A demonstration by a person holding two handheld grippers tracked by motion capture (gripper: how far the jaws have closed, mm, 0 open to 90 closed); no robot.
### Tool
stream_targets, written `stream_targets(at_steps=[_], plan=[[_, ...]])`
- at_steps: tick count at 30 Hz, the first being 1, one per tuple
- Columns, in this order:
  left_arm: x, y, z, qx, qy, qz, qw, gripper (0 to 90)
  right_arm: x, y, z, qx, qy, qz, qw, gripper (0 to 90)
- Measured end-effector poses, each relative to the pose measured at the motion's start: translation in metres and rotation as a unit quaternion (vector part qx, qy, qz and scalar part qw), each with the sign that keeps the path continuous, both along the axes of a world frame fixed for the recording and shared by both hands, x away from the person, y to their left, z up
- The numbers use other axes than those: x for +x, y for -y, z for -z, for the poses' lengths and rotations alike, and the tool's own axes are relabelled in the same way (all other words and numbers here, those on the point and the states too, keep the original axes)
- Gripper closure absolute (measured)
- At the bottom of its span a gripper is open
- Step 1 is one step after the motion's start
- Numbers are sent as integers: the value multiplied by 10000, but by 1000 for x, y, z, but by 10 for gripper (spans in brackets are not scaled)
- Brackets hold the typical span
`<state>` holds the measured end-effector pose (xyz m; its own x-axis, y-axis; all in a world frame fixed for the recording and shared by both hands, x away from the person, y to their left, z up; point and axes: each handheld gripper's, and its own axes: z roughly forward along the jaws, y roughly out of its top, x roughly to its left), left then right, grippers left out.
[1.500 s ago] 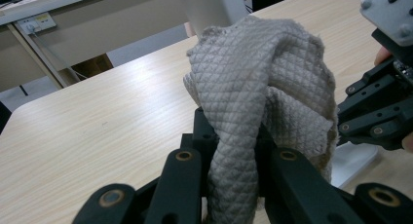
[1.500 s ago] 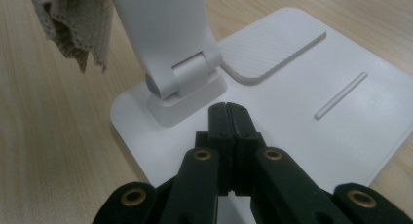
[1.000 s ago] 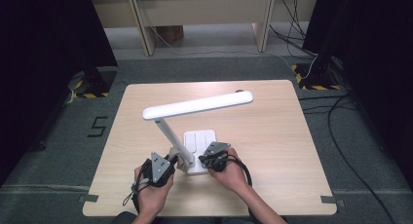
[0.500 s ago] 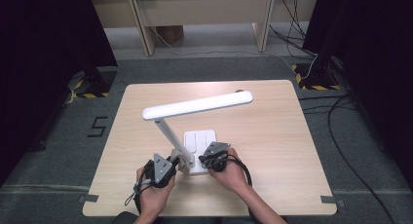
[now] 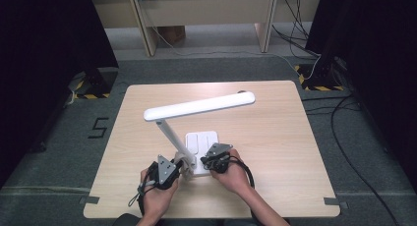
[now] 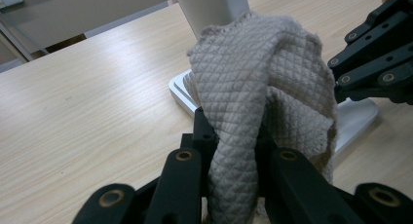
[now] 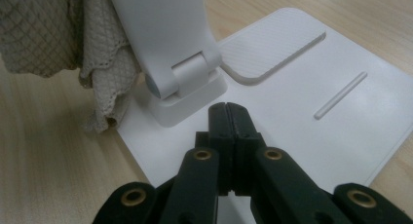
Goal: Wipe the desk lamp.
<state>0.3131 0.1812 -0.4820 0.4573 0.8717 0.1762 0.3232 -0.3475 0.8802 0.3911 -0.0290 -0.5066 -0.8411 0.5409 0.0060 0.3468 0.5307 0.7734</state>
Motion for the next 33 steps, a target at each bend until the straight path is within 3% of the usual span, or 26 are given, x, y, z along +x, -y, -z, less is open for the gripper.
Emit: stream_targets(at_steps=[8, 20, 22, 26, 29, 33], plan=[[2, 3, 6, 39, -80, 42, 10000, 798, 1, 0, 0, -5, 57, -52, 10000, 900], [4, 7, 15, 312, -240, 160, 9991, 795, 1, 0, 0, 0, 42, -42, 10000, 900], [4, 5, 15, 315, -267, 227, 9989, 793, 2, 0, -1, -22, 34, -64, 10000, 866], [0, -1, 11, 182, -331, 342, 9987, 792, 1, 1, -7, -217, -79, 2, 9997, 703], [-9, -7, 3, 131, -251, 360, 9990, 793, -2, 4, -18, 147, -143, 3, 9998, 611], [-19, -11, -7, 139, -176, 421, 9989, 794, -11, 6, -43, 603, -29, -314, 9977, 530]])
